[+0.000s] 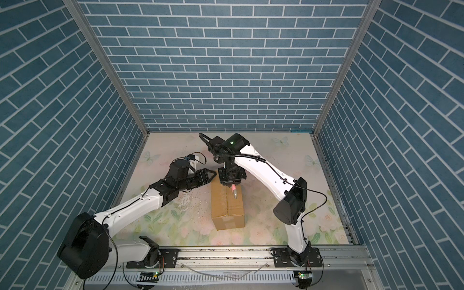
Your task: Unpack the express box
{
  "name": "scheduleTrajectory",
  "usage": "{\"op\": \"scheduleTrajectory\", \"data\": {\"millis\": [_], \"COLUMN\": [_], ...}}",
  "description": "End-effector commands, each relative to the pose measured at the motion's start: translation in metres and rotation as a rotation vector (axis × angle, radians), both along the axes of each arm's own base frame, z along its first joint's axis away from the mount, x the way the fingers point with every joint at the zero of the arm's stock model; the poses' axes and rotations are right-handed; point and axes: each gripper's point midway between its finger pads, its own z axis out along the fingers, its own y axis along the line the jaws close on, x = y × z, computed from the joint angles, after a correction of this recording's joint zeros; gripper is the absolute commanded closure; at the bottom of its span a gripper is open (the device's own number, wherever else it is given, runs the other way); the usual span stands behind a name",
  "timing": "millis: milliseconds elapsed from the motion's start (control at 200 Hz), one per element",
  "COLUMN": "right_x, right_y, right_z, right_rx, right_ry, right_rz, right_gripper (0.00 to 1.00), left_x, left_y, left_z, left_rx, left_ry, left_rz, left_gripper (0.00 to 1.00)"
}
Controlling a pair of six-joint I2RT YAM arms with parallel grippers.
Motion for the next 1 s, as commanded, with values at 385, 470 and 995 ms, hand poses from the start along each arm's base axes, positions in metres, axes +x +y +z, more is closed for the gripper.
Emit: {"op": "scheduleTrajectory", "data": {"millis": [385,470,995], "right_x": [-0.006,-0.007,-0.015], "right_y": [0.0,0.003,0.008], "right_z": [0.001,0.0,-0.011], "right_rx": [0.0,0.003,-0.001], "right_ry": [0.015,0.02,0.059], "right_rz": [0.002,0.007,0.016], "right_gripper": [1.0,1.0,1.0], "left_x": [-0.008,-0.009,-0.009], "left_y": [0.01,0.01,0.009], "left_z": [-0.028,-0.028,-0.028], "left_rx": [0.061,0.058,0.052], "left_ry": [0.068,0.07,0.068], "left_rz": [0.024,0.025,0.024], "left_gripper": [0.33,0.33,0.33]}}
